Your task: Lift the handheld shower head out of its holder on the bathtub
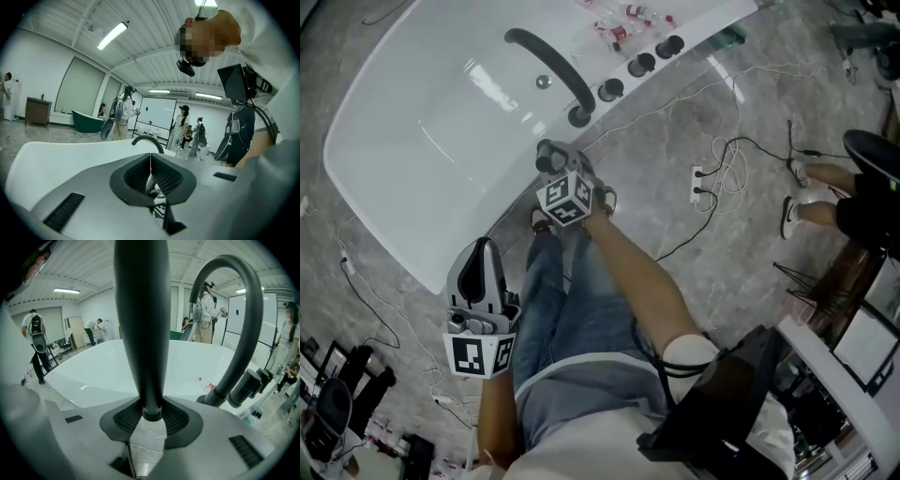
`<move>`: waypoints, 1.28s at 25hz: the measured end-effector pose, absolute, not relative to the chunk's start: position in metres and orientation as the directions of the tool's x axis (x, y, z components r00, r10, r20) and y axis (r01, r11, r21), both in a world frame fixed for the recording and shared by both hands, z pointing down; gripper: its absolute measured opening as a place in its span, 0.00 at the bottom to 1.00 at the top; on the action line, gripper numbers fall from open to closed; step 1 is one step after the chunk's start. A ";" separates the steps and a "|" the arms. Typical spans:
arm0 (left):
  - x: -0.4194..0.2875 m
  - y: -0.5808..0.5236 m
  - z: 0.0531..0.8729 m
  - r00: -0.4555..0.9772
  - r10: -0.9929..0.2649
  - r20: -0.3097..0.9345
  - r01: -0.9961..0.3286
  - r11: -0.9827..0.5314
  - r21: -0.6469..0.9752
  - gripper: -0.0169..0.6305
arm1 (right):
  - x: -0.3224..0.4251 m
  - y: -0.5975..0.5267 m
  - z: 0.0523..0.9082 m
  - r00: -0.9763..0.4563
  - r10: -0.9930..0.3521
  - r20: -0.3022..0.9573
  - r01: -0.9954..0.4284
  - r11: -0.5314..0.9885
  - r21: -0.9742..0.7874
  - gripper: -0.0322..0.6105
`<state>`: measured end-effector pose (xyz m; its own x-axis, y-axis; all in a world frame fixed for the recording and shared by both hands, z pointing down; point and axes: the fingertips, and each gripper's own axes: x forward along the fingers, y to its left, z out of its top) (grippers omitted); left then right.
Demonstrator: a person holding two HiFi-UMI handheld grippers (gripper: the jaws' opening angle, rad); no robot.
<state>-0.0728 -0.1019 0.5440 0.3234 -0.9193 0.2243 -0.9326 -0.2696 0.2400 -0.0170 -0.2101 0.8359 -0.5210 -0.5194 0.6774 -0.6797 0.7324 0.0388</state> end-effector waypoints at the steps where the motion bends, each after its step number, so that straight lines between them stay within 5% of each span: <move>1: -0.075 -0.103 0.541 0.322 -0.920 0.222 -0.933 -0.268 0.242 0.05 | -0.016 -0.208 0.828 -0.521 -0.526 0.672 -0.684 0.729 0.040 0.26; 12: -0.084 -0.081 0.476 0.414 -0.898 0.151 -0.884 -0.357 0.303 0.05 | -0.002 -0.143 0.626 -0.570 -0.632 0.526 -0.723 0.690 0.045 0.26; 23: -0.043 -0.050 0.279 0.633 -0.772 -0.052 -0.739 -0.623 0.257 0.05 | 0.031 -0.051 0.315 -0.555 -0.771 0.311 -0.802 0.595 0.043 0.26; 32: -0.067 0.012 0.201 0.638 -0.762 -0.110 -0.729 -0.644 0.231 0.05 | 0.034 0.014 0.196 -0.502 -0.850 0.159 -0.865 0.498 -0.067 0.26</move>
